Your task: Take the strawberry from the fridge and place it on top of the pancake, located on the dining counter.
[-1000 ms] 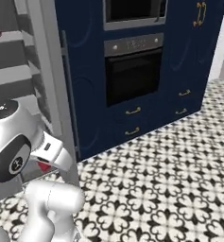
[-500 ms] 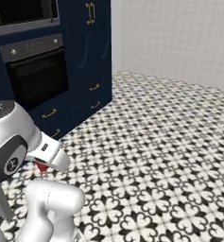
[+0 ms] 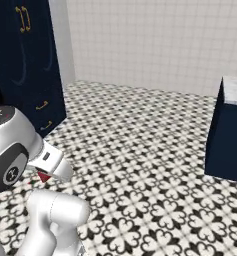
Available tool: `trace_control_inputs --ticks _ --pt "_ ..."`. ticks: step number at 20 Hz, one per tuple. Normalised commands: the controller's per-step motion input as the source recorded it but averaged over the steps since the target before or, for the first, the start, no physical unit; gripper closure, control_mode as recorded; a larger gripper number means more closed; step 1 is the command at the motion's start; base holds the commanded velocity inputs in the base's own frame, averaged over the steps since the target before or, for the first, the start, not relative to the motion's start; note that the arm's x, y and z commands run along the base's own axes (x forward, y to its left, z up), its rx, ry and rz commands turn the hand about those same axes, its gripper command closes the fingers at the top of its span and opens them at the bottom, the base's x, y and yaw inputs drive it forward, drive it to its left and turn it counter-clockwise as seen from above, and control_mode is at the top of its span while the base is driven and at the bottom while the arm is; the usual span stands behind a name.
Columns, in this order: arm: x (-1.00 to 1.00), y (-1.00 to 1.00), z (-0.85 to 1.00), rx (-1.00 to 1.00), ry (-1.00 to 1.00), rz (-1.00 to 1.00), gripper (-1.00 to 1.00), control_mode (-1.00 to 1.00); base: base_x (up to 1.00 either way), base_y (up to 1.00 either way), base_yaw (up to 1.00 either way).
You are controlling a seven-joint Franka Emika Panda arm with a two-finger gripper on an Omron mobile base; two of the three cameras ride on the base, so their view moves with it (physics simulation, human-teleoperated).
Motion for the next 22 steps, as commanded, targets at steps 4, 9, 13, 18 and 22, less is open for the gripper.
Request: trace_control_inputs --ticks 4,9,13,18,22 --pt "0.00 0.00 0.00 0.00 0.00 0.00 1.00 1.00 1.00 -0.02 -0.24" --pt "0.00 0.00 0.00 0.00 0.00 0.00 1.00 1.00 1.00 0.00 -0.17" --pt "0.00 0.00 0.00 0.00 0.00 0.00 1.00 1.00 1.00 0.03 -0.19" --pt "0.00 0.00 0.00 0.00 0.00 0.00 1.00 1.00 1.00 0.23 -0.23" --pt "0.00 0.00 0.00 0.00 0.00 0.00 1.00 1.00 1.00 0.52 -0.32"
